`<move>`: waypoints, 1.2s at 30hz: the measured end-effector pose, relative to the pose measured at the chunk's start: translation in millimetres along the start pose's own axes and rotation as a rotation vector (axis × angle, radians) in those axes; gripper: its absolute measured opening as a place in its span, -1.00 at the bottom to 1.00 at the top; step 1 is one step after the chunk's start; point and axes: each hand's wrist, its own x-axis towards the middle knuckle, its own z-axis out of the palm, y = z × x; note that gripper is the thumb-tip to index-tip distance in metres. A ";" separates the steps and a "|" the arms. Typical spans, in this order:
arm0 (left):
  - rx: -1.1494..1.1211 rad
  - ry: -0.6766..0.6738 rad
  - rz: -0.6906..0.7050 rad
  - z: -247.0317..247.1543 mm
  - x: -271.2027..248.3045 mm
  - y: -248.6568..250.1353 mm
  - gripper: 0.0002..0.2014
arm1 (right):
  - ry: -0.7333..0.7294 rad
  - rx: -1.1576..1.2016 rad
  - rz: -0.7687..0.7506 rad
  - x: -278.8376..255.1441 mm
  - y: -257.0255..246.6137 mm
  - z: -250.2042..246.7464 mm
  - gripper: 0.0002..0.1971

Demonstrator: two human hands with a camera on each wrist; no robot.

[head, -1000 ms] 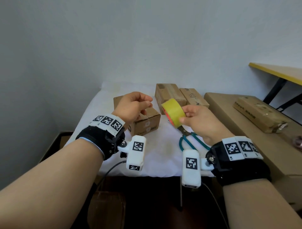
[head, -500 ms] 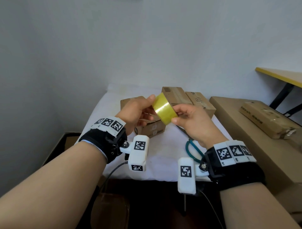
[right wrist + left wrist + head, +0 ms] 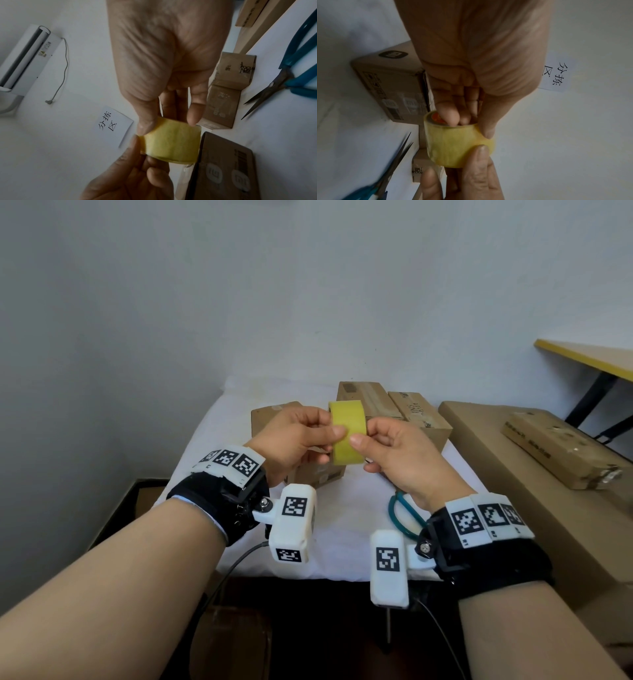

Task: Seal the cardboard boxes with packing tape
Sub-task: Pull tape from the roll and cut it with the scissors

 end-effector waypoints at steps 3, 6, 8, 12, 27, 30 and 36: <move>0.000 -0.034 0.000 3.6 -1.3 -0.4 -0.84 | 0.006 0.043 0.000 -2.9 -1.8 -2.5 -0.91; 0.001 -0.038 -0.008 5.2 -0.7 -1.7 -0.72 | 0.006 0.081 -0.012 -5.6 -3.2 -4.0 -0.93; -0.023 -0.035 -0.013 6.7 -0.2 -1.7 -0.65 | 0.010 0.103 -0.016 -6.8 -4.8 -4.2 -0.94; -0.062 -0.038 -0.022 8.9 0.2 -1.8 -0.68 | 0.030 0.121 -0.012 -8.0 -8.4 -4.5 -0.94; -0.015 0.246 -0.090 8.6 6.8 -1.5 -0.78 | 0.063 0.039 -0.044 -6.4 -8.9 -1.9 -0.94; 0.045 0.262 0.004 6.2 7.8 -2.8 -0.90 | 0.119 0.014 -0.031 -3.9 -7.1 -2.3 -0.92; 0.183 0.157 0.189 18.1 1.5 1.8 -0.86 | 0.147 -0.049 -0.027 -2.8 -5.6 -2.4 -0.94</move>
